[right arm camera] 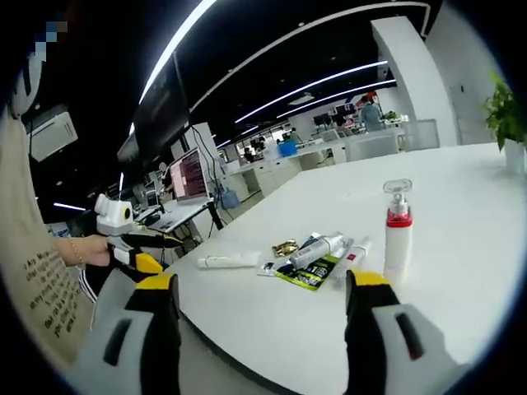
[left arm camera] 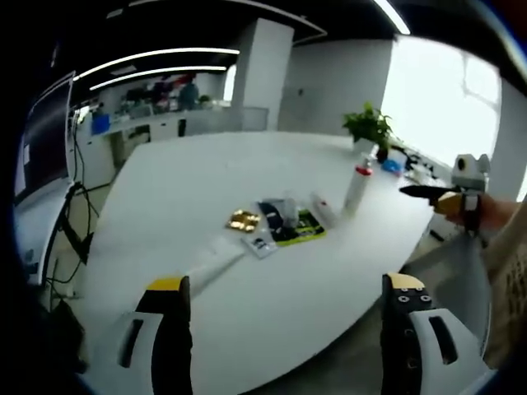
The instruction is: Arrange the skincare products in the storage area until every visible bottle or jar stands upright without overlapping.
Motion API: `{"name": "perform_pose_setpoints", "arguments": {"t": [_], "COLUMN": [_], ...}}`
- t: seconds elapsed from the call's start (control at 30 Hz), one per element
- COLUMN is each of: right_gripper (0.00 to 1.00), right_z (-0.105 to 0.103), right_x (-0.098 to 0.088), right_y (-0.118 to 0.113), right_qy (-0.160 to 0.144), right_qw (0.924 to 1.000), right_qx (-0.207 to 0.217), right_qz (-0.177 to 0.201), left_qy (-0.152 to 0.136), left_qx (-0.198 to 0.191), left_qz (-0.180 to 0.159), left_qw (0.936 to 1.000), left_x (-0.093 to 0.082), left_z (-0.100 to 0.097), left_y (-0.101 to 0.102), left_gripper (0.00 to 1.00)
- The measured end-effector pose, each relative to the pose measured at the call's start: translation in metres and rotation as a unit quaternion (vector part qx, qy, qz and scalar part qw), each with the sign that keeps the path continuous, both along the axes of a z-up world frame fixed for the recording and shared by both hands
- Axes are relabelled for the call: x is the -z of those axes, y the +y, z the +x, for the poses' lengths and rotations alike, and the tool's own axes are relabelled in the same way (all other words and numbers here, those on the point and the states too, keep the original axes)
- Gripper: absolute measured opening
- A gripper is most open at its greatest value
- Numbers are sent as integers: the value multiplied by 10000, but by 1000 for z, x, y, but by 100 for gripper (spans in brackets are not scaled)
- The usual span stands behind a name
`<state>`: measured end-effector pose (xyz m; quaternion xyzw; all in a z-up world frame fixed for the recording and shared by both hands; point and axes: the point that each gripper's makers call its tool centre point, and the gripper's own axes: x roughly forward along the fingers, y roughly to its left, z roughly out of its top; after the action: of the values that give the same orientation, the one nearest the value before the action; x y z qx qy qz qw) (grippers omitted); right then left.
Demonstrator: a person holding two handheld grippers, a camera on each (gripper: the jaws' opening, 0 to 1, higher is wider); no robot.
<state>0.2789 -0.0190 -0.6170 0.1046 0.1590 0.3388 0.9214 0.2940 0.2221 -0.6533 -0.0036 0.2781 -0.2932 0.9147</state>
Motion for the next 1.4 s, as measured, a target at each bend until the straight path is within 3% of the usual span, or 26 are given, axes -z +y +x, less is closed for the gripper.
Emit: {"name": "perform_pose_setpoints", "arguments": {"t": [0.13,0.27,0.37,0.53,0.8,0.97,1.13,1.4], "right_gripper": [82,82,82,81,80,80,80,79], "right_z": [0,0,0,1,2,3,4,5], "right_x": [0,1,3,6,11,11,13,15], "right_y": [0,-1,-2,-4,-3,-5,-7,-9], "right_qy": [7,13,33,110,190,209,234,257], "right_qw": [10000,10000,10000,9999,9997,9996,9994,9991], "right_qx": [21,43,51,71,65,144,193,254], "right_qz": [-9,-4,-12,-9,-136,-141,-169,-232], "left_qy": [31,373,900,1127,1287,1503,1508,1527], "left_qx": [103,350,334,531,785,887,1044,1386], "left_qz": [146,634,725,1135,1739,2012,2226,2500], "left_qw": [9998,9967,9927,9857,9732,9639,9575,9460], "left_x": [9,36,52,69,92,107,111,113], "left_z": [11,15,21,43,80,83,89,100], "left_y": [2,10,17,27,45,53,54,57], "left_gripper": [92,91,91,92,89,87,82,59]}}
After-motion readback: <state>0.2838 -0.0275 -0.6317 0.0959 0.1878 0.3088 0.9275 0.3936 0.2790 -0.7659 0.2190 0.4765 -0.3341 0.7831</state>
